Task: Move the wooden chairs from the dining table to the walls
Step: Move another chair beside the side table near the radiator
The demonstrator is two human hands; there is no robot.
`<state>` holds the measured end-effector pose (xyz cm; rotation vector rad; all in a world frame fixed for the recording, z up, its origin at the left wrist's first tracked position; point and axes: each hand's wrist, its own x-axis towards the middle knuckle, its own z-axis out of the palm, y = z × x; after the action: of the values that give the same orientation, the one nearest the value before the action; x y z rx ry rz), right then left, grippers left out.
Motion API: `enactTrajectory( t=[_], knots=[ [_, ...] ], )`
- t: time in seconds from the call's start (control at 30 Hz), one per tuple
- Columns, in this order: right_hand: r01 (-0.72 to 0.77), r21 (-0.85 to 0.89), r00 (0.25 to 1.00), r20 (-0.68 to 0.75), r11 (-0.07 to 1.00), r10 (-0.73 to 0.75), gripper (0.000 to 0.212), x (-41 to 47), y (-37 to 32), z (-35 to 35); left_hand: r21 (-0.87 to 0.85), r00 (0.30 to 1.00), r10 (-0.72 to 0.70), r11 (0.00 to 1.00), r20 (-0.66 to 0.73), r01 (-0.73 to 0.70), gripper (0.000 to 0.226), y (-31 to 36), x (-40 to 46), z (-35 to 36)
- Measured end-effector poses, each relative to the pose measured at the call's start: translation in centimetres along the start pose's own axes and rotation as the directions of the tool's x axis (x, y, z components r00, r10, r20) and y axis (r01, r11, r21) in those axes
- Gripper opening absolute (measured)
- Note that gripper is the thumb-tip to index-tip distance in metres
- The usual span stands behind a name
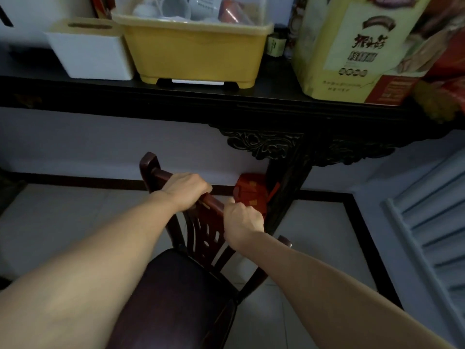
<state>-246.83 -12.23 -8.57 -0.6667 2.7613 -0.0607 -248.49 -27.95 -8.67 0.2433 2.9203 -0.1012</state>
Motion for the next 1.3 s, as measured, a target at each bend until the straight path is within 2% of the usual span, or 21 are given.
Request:
enactTrajectory(
  t=[0.3, 0.53, 0.9, 1.13, 1.3],
  knots=[
    [-0.149, 0.044, 0.989, 0.011, 0.988, 0.149, 0.045, -7.2, 6.1, -2.4, 0.070, 0.981, 0.194, 0.979, -0.024, -0.192, 0.024, 9.1, 1.6, -4.1],
    [-0.336, 0.127, 0.941, 0.000, 0.933, 0.339, 0.039, -12.9, 13.6, -3.3, 0.106, 0.919, 0.387, 0.920, -0.079, -0.378, 0.029, 19.3, 5.1, -6.6],
    [-0.572, 0.260, 0.812, 0.043, 0.778, 0.582, 0.039, -23.5, 32.8, -3.1, 0.272, 0.760, 0.649, 0.738, -0.033, -0.618, 0.025, 43.4, 11.5, -9.8],
    [-0.653, 0.238, 0.744, 0.024, 0.720, 0.667, 0.043, -29.0, 45.3, -2.9, 0.367, 0.696, 0.717, 0.644, 0.016, -0.671, 0.021, 57.6, 14.8, -12.3],
    [-0.716, 0.241, 0.677, 0.015, 0.655, 0.736, 0.040, -32.5, 53.5, -2.6, 0.394, 0.598, 0.799, 0.531, 0.062, -0.750, 0.017, 66.9, 17.7, -13.1]
  ],
)
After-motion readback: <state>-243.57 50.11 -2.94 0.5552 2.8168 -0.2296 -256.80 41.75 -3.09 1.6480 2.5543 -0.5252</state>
